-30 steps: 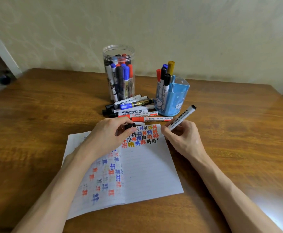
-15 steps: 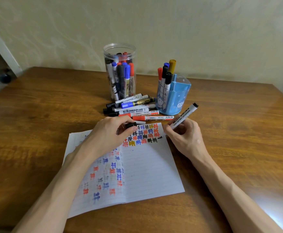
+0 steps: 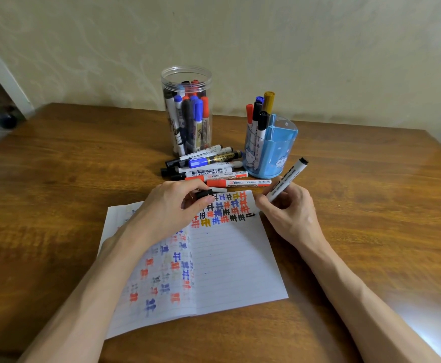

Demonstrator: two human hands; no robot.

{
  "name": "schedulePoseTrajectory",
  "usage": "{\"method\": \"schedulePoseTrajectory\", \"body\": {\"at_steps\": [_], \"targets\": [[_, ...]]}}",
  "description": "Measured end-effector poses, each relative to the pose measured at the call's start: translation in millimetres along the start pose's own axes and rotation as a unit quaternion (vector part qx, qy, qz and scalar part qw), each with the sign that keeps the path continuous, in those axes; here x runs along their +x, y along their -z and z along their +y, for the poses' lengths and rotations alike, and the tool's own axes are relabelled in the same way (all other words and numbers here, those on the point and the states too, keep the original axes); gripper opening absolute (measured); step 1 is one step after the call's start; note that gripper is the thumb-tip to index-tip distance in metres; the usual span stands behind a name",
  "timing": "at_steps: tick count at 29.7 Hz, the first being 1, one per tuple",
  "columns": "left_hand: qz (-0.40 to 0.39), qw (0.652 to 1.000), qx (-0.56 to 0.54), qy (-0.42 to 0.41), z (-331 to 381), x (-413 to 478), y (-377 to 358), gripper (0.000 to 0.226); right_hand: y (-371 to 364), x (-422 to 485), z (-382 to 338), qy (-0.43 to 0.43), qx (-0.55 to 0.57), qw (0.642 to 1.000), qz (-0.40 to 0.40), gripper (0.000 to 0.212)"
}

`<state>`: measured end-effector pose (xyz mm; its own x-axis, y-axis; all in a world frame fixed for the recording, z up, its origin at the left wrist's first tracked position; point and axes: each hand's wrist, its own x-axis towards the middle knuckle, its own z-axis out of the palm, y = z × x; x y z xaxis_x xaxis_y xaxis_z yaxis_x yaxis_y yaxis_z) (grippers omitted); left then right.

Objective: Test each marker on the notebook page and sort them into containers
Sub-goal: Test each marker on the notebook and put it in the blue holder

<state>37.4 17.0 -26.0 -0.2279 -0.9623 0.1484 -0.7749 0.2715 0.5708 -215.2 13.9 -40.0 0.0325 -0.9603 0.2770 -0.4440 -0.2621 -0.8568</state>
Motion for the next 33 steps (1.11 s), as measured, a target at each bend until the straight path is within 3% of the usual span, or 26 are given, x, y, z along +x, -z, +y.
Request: {"method": "schedulePoseTrajectory", "body": {"at_steps": [7, 15, 22, 33], "targets": [[-0.003, 1.0, 0.001, -0.001, -0.3, 0.8, 0.0, 0.034, -0.2, -0.8, -3.8, 0.012, 0.009, 1.0, -0.015, 0.02], [-0.001, 1.0, -0.001, -0.004, -0.9, 0.3, 0.5, 0.034, -0.7, -0.7, -2.5, 0.0, -0.002, 0.999, -0.041, 0.007], [0.002, 1.0, 0.006, -0.002, -0.2, 0.0, 0.2, 0.035, -0.8, 2.1, 2.3, -0.019, 0.001, 1.0, -0.001, 0.01], [0.003, 1.0, 0.005, -0.002, 0.6, -0.3, -0.6, 0.036, -0.4, 0.7, -0.3, -0.037, -0.013, 0.999, -0.013, 0.011]]}}
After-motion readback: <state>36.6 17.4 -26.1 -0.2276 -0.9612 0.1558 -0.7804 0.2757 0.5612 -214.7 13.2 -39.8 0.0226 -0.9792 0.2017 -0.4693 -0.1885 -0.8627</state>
